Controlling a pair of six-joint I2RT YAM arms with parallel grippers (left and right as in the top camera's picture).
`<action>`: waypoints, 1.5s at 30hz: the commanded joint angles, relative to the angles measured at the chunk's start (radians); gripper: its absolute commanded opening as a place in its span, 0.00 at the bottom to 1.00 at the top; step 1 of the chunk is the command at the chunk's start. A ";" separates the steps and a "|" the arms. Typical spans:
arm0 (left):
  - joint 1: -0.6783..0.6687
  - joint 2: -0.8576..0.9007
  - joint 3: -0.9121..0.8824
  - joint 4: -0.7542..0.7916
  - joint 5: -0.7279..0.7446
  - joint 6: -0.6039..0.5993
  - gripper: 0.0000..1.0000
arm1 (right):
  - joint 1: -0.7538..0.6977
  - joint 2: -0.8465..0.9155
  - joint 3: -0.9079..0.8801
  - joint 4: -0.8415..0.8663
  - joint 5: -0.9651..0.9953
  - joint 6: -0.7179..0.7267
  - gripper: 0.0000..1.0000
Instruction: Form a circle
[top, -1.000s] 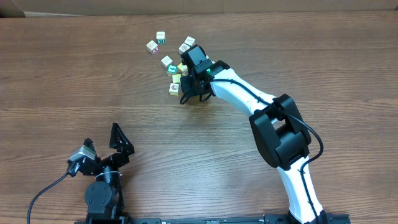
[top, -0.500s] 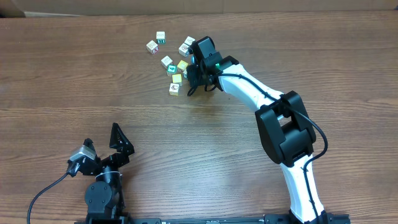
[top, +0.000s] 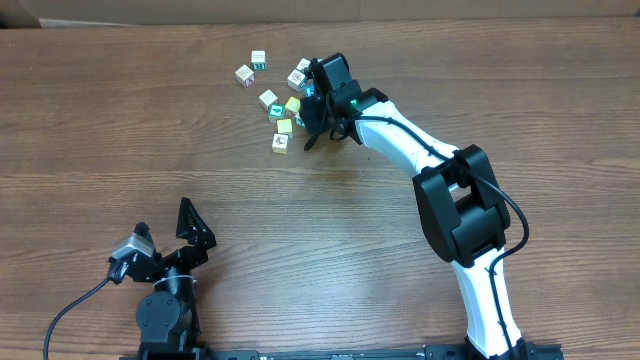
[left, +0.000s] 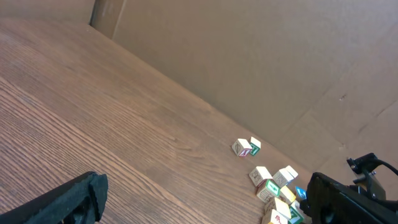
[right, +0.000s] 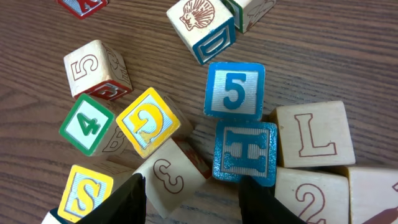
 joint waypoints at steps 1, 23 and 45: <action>0.000 -0.010 -0.004 0.001 -0.010 0.012 1.00 | 0.010 0.009 -0.005 0.011 0.002 0.063 0.46; 0.000 -0.010 -0.004 0.001 -0.010 0.012 1.00 | 0.038 0.057 -0.005 0.063 0.073 0.146 0.44; 0.000 -0.010 -0.004 0.001 -0.010 0.012 1.00 | 0.038 0.064 -0.003 0.066 0.072 0.146 0.32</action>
